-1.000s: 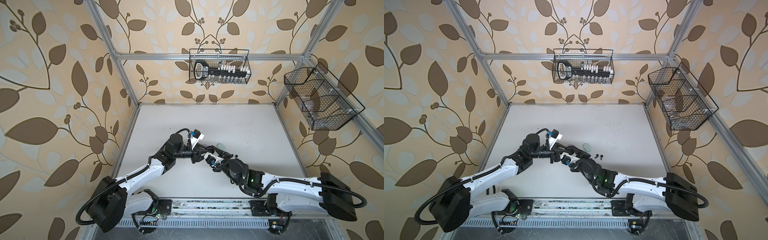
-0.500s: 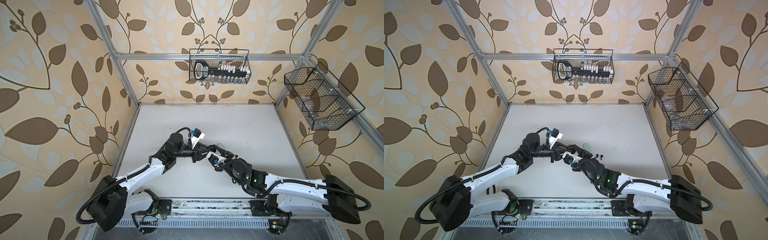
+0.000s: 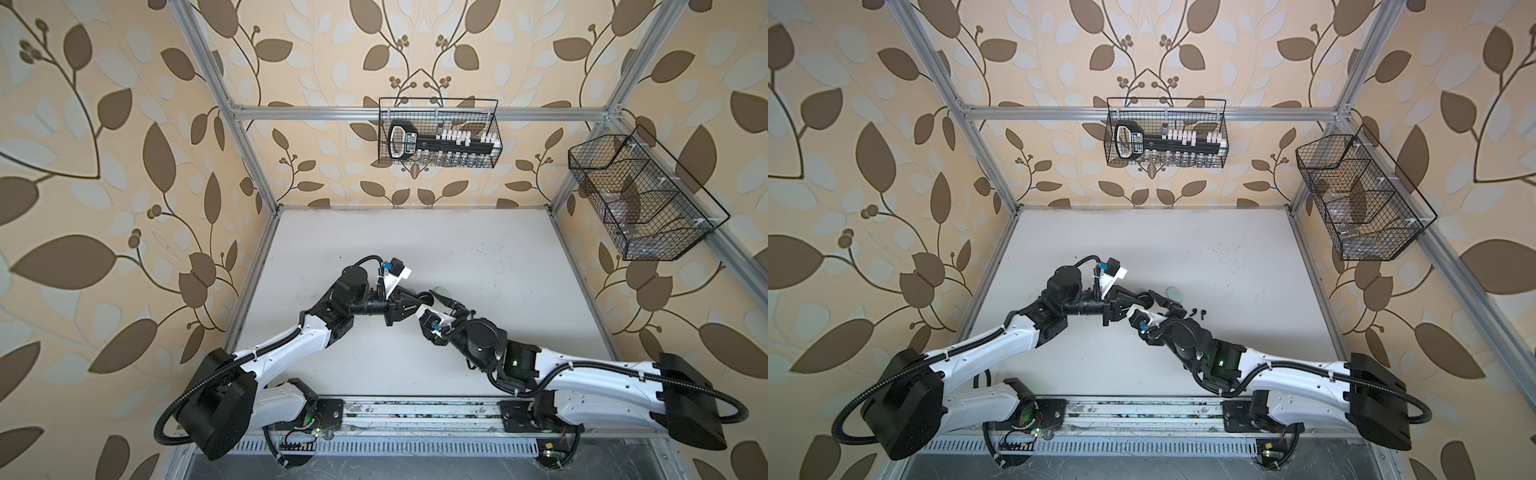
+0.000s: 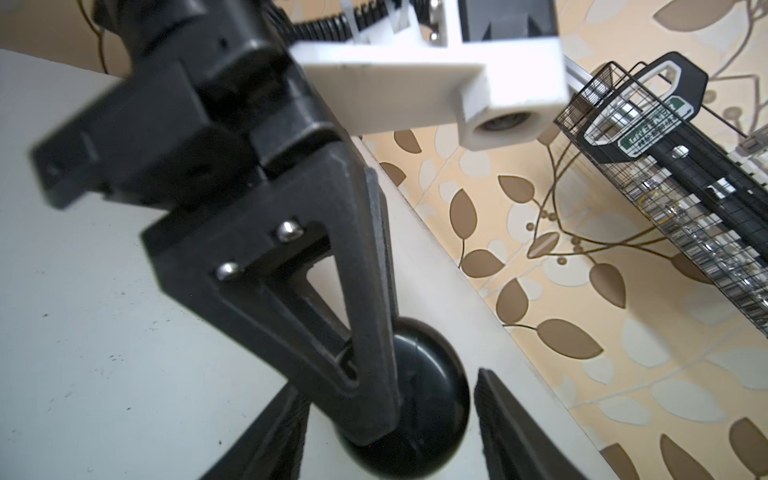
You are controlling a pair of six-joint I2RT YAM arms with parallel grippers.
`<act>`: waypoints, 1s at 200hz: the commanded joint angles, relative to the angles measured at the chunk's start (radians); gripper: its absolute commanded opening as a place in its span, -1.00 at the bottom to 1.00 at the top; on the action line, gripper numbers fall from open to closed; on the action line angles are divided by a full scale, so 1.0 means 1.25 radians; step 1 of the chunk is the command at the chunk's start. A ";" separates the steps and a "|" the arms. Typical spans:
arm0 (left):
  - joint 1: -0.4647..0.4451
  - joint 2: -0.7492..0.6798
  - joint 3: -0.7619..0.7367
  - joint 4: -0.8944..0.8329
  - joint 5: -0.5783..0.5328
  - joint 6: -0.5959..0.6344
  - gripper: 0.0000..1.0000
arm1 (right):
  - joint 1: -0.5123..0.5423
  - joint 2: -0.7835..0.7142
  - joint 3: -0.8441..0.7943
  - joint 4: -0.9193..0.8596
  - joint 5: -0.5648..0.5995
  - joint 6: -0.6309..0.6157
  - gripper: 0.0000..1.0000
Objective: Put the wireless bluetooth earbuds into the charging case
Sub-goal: 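Close the left gripper on the black case while the right gripper releases it, then move the right gripper over the black earbuds beside the mint-green case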
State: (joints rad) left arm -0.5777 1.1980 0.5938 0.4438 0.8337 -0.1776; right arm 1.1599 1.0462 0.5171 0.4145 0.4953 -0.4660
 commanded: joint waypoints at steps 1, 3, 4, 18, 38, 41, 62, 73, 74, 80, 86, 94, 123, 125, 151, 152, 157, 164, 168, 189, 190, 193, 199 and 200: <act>-0.010 -0.011 -0.064 0.099 -0.019 0.096 -1.00 | 0.015 -0.066 0.016 -0.032 -0.088 0.088 0.33; -0.010 -0.011 -0.072 0.110 -0.017 0.102 -1.00 | 0.015 -0.073 0.014 -0.033 -0.093 0.092 0.34; -0.010 -0.012 -0.075 0.117 -0.016 0.106 -1.00 | 0.016 -0.075 0.013 -0.033 -0.095 0.094 0.34; -0.009 -0.012 -0.128 0.218 0.011 0.134 -1.00 | 0.019 -0.110 -0.007 -0.029 -0.116 0.117 0.34; -0.009 -0.023 -0.193 0.324 -0.005 0.170 -1.00 | 0.018 -0.139 -0.038 -0.005 -0.124 0.126 0.39; -0.010 -0.026 -0.201 0.337 -0.009 0.174 -1.00 | 0.017 -0.140 -0.039 0.000 -0.124 0.127 0.39; -0.010 -0.040 -0.233 0.402 0.001 0.181 -1.00 | -0.005 -0.123 -0.035 -0.001 -0.145 0.136 0.37; -0.010 -0.047 -0.235 0.410 0.012 0.177 -1.00 | -0.022 -0.111 -0.035 -0.003 -0.173 0.142 0.34; -0.009 -0.048 -0.235 0.410 0.013 0.177 -1.00 | -0.023 -0.110 -0.034 -0.003 -0.175 0.142 0.34; -0.010 -0.054 -0.236 0.414 0.014 0.174 -1.00 | -0.030 -0.103 -0.035 -0.004 -0.185 0.146 0.34; -0.010 -0.061 -0.240 0.421 0.013 0.174 -1.00 | -0.035 -0.095 -0.034 -0.004 -0.190 0.145 0.33; -0.009 -0.069 -0.249 0.437 0.013 0.174 -1.00 | -0.041 -0.087 -0.032 -0.004 -0.188 0.146 0.32; -0.009 -0.098 -0.263 0.448 0.013 0.173 -1.00 | -0.071 -0.072 -0.030 -0.003 -0.200 0.160 0.29; -0.009 -0.099 -0.263 0.447 0.014 0.173 -1.00 | -0.073 -0.073 -0.030 -0.002 -0.200 0.161 0.29; -0.010 -0.102 -0.258 0.444 0.049 0.175 -1.00 | -0.087 -0.070 -0.026 -0.004 -0.182 0.174 0.27; -0.010 -0.102 -0.258 0.444 0.050 0.176 -1.00 | -0.088 -0.069 -0.025 -0.004 -0.179 0.174 0.27; -0.010 -0.101 -0.258 0.447 0.055 0.178 -1.00 | -0.090 -0.067 -0.022 -0.006 -0.168 0.175 0.26; -0.010 -0.096 -0.258 0.451 0.061 0.176 -1.00 | -0.096 -0.066 -0.019 -0.003 -0.157 0.179 0.25; -0.011 -0.093 -0.257 0.455 0.064 0.176 -1.00 | -0.099 -0.066 -0.020 -0.004 -0.154 0.184 0.24; -0.012 -0.073 -0.252 0.482 0.088 0.159 -1.00 | -0.121 -0.069 -0.015 -0.007 -0.154 0.208 0.22; -0.012 -0.072 -0.252 0.485 0.090 0.158 -1.00 | -0.121 -0.069 -0.015 -0.007 -0.155 0.209 0.22; -0.012 -0.069 -0.251 0.487 0.094 0.155 -1.00 | -0.123 -0.070 -0.015 -0.008 -0.156 0.212 0.22; -0.012 -0.065 -0.250 0.497 0.097 0.150 -1.00 | -0.126 -0.071 -0.015 -0.009 -0.154 0.215 0.22; -0.012 -0.065 -0.250 0.498 0.098 0.149 -1.00 | -0.126 -0.072 -0.015 -0.009 -0.153 0.215 0.22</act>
State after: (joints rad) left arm -0.5774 1.1091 0.2714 0.9264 0.8494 0.0189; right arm 1.0283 0.9550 0.4885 0.4213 0.2615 -0.2291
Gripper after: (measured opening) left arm 0.218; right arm 0.609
